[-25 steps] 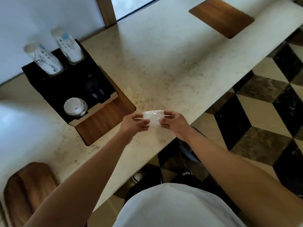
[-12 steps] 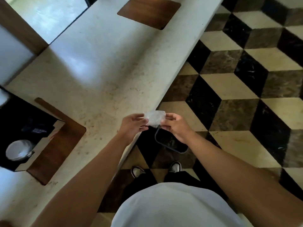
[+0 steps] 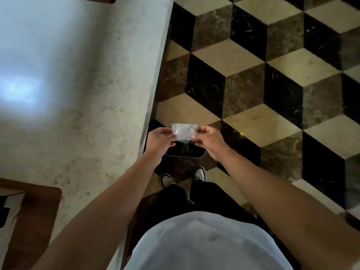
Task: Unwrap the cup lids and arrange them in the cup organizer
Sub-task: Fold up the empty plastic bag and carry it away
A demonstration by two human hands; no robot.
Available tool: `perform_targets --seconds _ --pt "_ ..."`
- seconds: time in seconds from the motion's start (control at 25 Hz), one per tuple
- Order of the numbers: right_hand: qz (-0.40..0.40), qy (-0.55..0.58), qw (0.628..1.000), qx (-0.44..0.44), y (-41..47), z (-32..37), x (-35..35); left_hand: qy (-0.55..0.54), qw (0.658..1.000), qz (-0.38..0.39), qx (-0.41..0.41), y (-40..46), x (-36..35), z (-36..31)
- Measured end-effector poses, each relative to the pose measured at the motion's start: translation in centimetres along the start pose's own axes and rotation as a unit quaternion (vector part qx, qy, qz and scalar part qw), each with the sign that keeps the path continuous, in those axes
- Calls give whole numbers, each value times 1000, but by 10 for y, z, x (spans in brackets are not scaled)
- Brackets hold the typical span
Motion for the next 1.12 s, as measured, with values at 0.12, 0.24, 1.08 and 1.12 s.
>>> perform_targets --seconds 0.12,0.24,1.08,1.12 --pt "-38 -22 999 -5 28 -20 11 53 999 -12 6 29 -24 15" --pt "-66 -46 997 -15 76 -48 22 89 995 -24 33 80 -56 42" --pt "-52 -235 969 -60 444 -338 49 245 947 -35 203 406 -209 319" --pt "-55 -233 969 -68 454 -345 47 248 946 -26 208 414 -212 325"
Point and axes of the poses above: each hand's wrist, its own y-axis towards the middle knuckle, its own x-axis out of the back of the hand, z = x × y, the point moved 1 cm from there along y, towards the middle knuckle, and after that the axes turned 13 degrees about y, right-handed, at the moved point
